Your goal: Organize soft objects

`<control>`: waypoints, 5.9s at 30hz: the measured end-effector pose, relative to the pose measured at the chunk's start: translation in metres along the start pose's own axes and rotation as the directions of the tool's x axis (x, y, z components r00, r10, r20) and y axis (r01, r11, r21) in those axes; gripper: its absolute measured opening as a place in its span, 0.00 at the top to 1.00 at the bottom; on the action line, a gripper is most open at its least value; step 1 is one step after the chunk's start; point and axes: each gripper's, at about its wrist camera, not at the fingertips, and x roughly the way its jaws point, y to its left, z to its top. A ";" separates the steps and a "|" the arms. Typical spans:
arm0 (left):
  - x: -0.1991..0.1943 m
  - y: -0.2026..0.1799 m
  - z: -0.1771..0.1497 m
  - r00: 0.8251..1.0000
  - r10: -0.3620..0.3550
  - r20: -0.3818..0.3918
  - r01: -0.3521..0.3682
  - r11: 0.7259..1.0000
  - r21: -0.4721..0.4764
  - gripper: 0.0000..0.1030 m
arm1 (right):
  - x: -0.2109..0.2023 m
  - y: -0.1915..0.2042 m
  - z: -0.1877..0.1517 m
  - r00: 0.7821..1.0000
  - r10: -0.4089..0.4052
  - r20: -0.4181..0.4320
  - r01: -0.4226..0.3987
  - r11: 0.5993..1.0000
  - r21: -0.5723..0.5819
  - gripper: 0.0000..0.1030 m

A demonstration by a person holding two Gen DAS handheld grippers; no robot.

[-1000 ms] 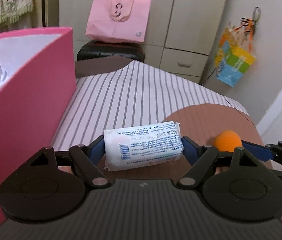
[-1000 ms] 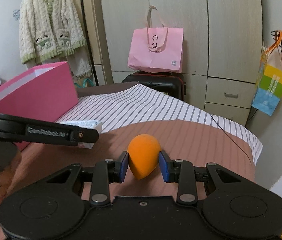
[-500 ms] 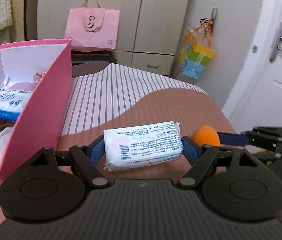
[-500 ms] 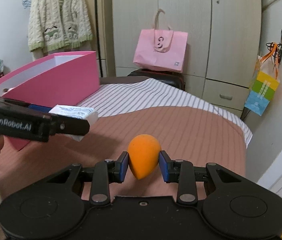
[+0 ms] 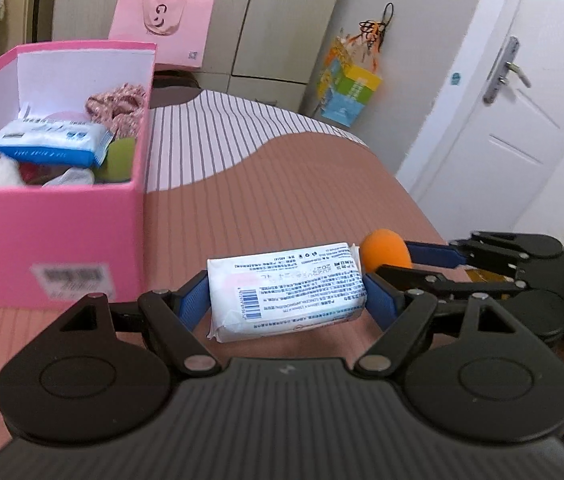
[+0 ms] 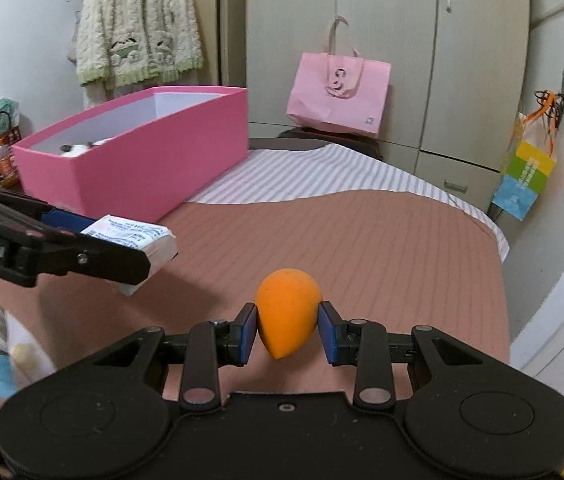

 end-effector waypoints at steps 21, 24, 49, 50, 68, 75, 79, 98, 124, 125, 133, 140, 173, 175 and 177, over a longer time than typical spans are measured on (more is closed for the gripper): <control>-0.109 0.067 0.033 0.998 0.024 0.064 -0.023 1.000 -0.015 0.23 | -0.042 0.078 0.060 0.971 0.196 0.139 -0.192 0.980 -0.044 0.63; -0.111 0.079 0.044 0.993 0.026 0.112 -0.023 0.999 -0.028 0.23 | -0.035 0.090 0.071 0.963 0.211 0.170 -0.200 0.977 -0.079 0.63; 0.008 0.194 0.151 0.970 0.243 -0.004 -0.242 0.967 -0.079 0.23 | 0.139 0.117 0.184 0.989 0.148 0.020 -0.141 0.972 -0.188 0.62; 0.012 0.197 0.153 0.966 0.259 -0.014 -0.259 0.962 -0.081 0.23 | 0.144 0.115 0.185 0.989 0.147 0.012 -0.142 0.972 -0.185 0.62; 0.011 0.185 0.159 0.946 0.320 0.041 -0.316 0.945 -0.078 0.13 | 0.158 0.099 0.196 0.982 0.186 0.029 -0.182 0.978 -0.100 0.44; -0.024 0.167 0.141 0.956 0.278 0.091 -0.272 0.960 -0.071 0.13 | 0.111 0.096 0.181 0.975 0.202 0.098 -0.192 0.976 -0.099 0.40; -0.046 0.152 0.130 0.959 0.254 0.127 -0.248 0.967 -0.065 0.13 | 0.080 0.101 0.172 0.968 0.204 0.144 -0.186 0.974 -0.130 0.40; -0.092 0.086 0.072 0.935 0.269 0.230 -0.279 0.960 0.013 0.02 | -0.014 0.093 0.110 0.973 0.075 0.216 -0.077 0.997 -0.002 0.17; -0.104 0.024 0.024 0.868 0.402 0.290 -0.425 0.905 0.017 0.00 | -0.072 0.101 0.054 0.944 -0.235 0.231 0.196 0.964 0.177 0.00; -0.103 0.023 0.022 0.868 0.399 0.294 -0.423 0.906 0.018 0.00 | -0.072 0.102 0.053 0.941 -0.250 0.229 0.213 0.961 0.174 0.00; -0.102 0.016 0.014 0.860 0.397 0.321 -0.428 0.903 0.030 0.00 | -0.074 0.099 0.047 0.930 -0.295 0.222 0.257 0.949 0.185 0.00; -0.100 0.016 0.008 0.861 0.404 0.309 -0.428 0.903 0.012 0.00 | -0.070 0.108 0.038 0.920 -0.332 0.206 0.303 0.939 0.164 0.00; -0.099 0.009 -0.008 0.840 0.419 0.345 -0.449 0.894 0.009 0.00 | -0.087 0.097 0.020 0.896 -0.373 0.240 0.320 0.918 0.235 0.00; -0.099 0.009 -0.009 0.840 0.416 0.347 -0.449 0.893 0.016 0.00 | -0.087 0.098 0.020 0.897 -0.370 0.241 0.317 0.919 0.232 0.00; -0.098 0.008 -0.010 0.841 0.416 0.346 -0.449 0.893 0.020 0.00 | -0.088 0.098 0.018 0.897 -0.370 0.241 0.317 0.920 0.232 0.00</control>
